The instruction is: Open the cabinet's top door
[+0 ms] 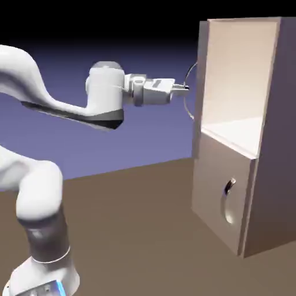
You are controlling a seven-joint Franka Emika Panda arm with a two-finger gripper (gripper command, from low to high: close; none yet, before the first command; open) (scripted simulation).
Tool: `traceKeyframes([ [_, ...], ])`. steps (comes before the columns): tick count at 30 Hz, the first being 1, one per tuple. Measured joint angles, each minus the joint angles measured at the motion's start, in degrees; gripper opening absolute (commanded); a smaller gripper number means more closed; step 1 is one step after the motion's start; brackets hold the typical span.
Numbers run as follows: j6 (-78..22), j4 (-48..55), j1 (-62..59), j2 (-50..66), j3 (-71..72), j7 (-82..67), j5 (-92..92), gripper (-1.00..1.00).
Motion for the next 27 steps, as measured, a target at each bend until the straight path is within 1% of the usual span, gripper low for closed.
traceKeyframes([
  [7,-16.7,0.7,1.7,-1.8,11.2,-5.9,16.5,-1.0],
  [14,-34.1,7.1,-0.4,1.2,23.8,-7.6,28.5,-1.0],
  [20,-49.0,16.3,-7.0,5.9,35.7,-7.7,36.0,-1.0],
  [27,-63.9,29.0,-19.7,10.4,50.2,-7.7,41.9,-1.0],
])
